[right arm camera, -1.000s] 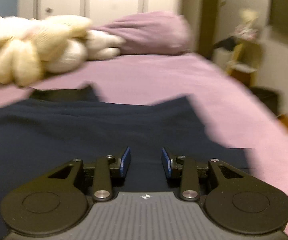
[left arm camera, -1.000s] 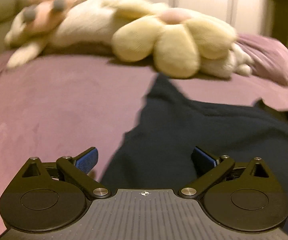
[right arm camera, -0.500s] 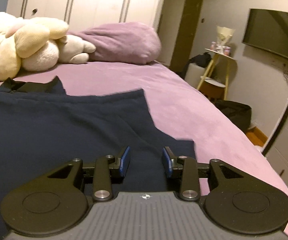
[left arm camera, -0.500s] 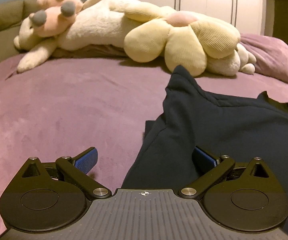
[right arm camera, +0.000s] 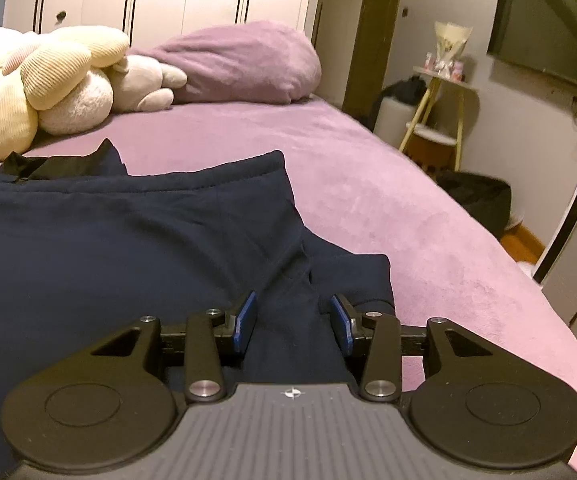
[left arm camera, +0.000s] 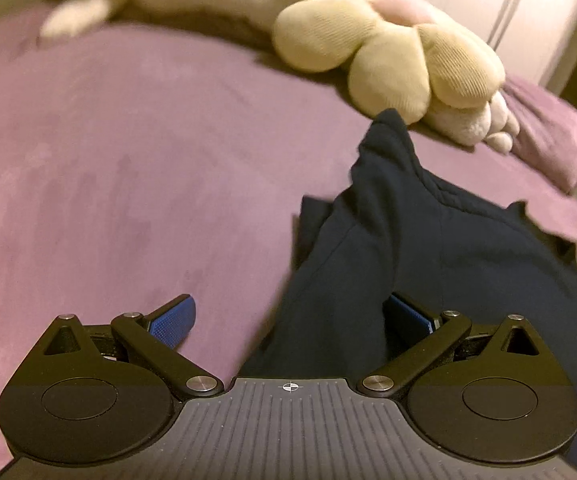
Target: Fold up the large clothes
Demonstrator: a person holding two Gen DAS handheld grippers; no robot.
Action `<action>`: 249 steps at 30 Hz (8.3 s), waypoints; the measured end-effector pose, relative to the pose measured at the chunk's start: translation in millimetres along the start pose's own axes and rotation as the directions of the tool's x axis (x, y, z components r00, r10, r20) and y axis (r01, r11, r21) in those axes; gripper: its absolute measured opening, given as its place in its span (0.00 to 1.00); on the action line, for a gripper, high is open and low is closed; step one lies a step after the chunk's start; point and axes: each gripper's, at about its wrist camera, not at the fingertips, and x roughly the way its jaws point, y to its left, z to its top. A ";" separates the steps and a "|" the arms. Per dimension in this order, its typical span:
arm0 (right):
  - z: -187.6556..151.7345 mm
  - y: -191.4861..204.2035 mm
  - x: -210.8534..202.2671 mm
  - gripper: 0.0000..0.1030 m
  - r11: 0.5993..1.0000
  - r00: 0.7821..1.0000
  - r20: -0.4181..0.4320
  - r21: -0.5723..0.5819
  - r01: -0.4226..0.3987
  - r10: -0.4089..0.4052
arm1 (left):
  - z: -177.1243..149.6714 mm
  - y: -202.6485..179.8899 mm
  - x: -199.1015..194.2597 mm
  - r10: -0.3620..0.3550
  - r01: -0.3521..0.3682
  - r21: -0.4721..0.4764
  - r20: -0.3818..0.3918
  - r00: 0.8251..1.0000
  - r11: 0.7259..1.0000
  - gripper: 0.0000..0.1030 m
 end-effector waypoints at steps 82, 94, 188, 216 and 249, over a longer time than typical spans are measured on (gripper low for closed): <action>-18.6 -6.0 -103.9 0.19 0.871 0.924 -0.040 0.351 -0.343 0.380 | 4.3 -221.0 -76.5 -0.613 0.637 -0.015 -0.292 0.734 0.771 0.38; -46.3 -80.1 -100.2 0.19 0.793 0.920 -0.006 0.510 -0.335 0.393 | -105.2 -283.0 -36.1 -0.624 0.702 0.187 -0.341 0.703 0.688 0.79; 22.5 -0.2 13.4 0.50 0.924 0.964 0.150 0.285 -0.256 0.221 | -102.6 -266.0 44.0 -0.325 0.330 0.141 -0.055 0.944 0.933 1.00; -31.1 -158.1 -18.8 0.91 0.731 0.900 -0.085 0.618 -0.289 0.427 | -58.5 -183.7 43.2 -0.565 0.586 -0.054 -0.352 0.746 0.808 1.00; 9.4 -27.3 34.8 0.42 0.606 0.691 -0.123 0.603 -0.518 0.713 | 12.9 -125.0 31.7 -0.490 0.499 -0.031 -0.249 0.835 0.866 0.68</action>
